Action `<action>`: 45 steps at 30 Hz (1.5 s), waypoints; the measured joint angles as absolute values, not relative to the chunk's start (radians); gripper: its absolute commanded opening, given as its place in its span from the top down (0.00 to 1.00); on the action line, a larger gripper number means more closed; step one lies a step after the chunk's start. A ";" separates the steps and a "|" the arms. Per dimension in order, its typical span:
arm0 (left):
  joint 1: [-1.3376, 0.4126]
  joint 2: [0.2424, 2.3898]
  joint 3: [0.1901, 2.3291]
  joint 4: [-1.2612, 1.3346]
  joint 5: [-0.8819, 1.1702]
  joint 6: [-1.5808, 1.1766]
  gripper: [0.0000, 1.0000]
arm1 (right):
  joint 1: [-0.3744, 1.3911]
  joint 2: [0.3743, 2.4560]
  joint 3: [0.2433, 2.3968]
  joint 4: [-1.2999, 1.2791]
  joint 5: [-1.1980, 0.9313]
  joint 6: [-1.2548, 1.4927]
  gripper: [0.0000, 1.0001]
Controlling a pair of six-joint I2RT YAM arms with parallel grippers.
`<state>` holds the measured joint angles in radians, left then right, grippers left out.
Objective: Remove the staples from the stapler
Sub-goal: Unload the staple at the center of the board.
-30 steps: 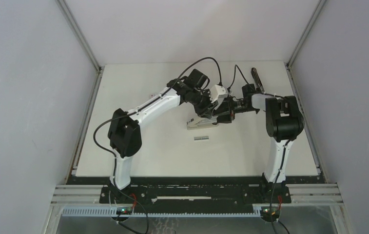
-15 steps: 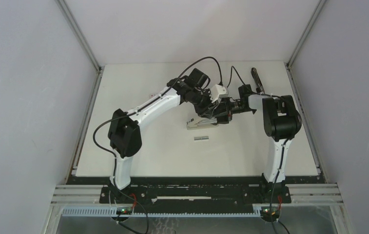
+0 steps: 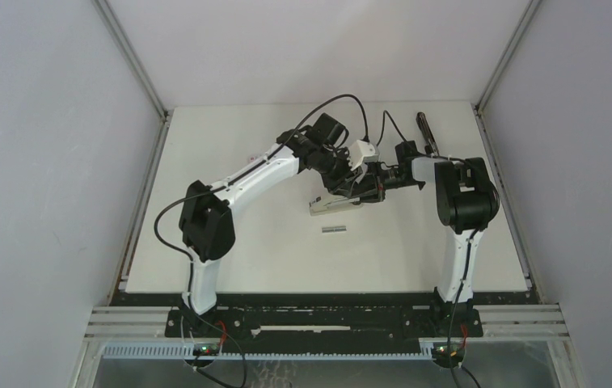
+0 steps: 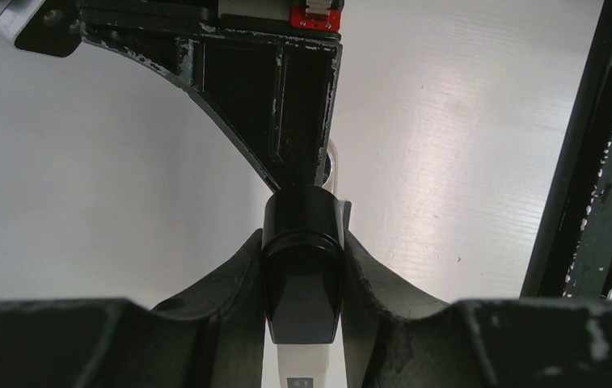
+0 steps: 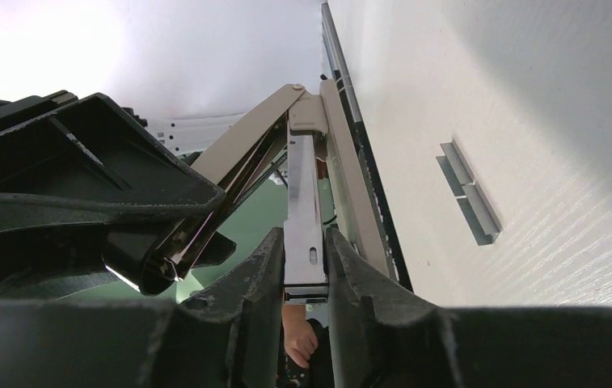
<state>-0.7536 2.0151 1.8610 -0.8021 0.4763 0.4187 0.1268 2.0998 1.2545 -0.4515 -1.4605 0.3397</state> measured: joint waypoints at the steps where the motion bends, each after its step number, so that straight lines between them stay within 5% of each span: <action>1: -0.754 2.015 1.861 -0.803 0.475 0.419 1.00 | 0.127 2.101 1.254 -0.451 -1.461 0.340 0.80; 14: -0.736 2.012 1.857 -0.766 0.488 0.419 1.00 | 0.079 2.101 1.254 -0.455 -1.449 0.334 0.92; 45: -0.488 1.695 1.317 -0.480 0.616 0.434 1.00 | -0.057 2.127 1.266 -0.485 -1.337 0.250 0.89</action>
